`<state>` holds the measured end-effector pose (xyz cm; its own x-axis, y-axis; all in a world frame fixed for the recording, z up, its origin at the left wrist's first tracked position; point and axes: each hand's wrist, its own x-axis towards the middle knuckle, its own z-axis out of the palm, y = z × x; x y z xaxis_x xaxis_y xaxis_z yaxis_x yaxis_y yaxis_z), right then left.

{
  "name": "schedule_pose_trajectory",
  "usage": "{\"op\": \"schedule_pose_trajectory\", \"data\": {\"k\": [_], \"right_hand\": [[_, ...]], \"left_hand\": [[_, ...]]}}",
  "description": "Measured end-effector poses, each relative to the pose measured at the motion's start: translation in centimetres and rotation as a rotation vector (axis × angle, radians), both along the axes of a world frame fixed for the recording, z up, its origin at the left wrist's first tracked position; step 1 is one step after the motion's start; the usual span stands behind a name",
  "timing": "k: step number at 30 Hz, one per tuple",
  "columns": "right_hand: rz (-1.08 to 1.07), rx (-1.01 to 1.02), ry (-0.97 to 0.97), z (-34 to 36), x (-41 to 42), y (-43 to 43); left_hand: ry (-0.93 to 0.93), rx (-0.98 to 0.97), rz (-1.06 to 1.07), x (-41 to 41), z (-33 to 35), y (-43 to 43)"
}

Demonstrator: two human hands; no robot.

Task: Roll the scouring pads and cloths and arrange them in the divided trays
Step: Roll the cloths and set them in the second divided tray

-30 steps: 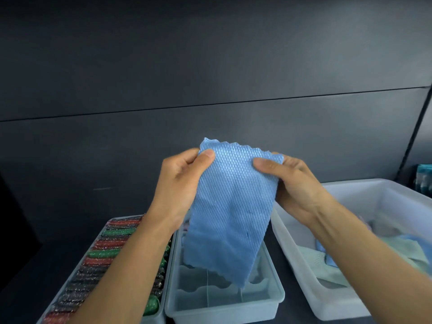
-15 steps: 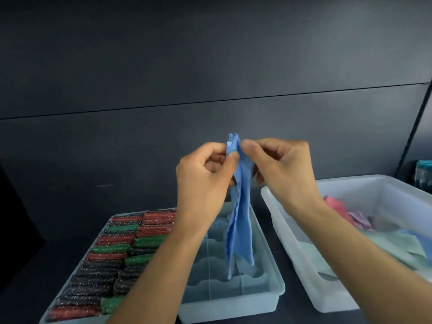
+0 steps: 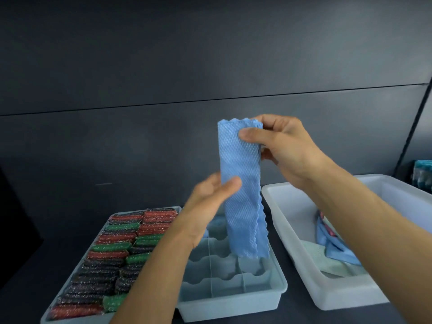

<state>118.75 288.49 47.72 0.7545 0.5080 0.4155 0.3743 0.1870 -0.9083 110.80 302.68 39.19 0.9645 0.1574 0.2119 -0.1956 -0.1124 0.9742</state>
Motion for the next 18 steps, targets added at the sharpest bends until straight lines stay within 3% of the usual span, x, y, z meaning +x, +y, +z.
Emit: {"op": "schedule_pose_trajectory", "data": {"k": [3, 8, 13, 18], "right_hand": [[0.063, 0.003, 0.037, 0.7, 1.1, 0.1], [0.117, -0.05, 0.063, 0.6, 2.4, -0.1], [0.141, -0.05, -0.068, -1.3, 1.4, -0.4], [0.212, -0.271, -0.33, -5.7, -0.5, -1.1]], "left_hand": [[0.111, -0.078, -0.091, 0.1, -2.0, -0.1], [0.316, -0.155, -0.007, 0.4, -2.3, -0.4], [0.412, -0.498, 0.062, 1.7, -2.0, 0.0], [0.356, -0.901, 0.002, 2.4, -2.3, 2.3]]}}
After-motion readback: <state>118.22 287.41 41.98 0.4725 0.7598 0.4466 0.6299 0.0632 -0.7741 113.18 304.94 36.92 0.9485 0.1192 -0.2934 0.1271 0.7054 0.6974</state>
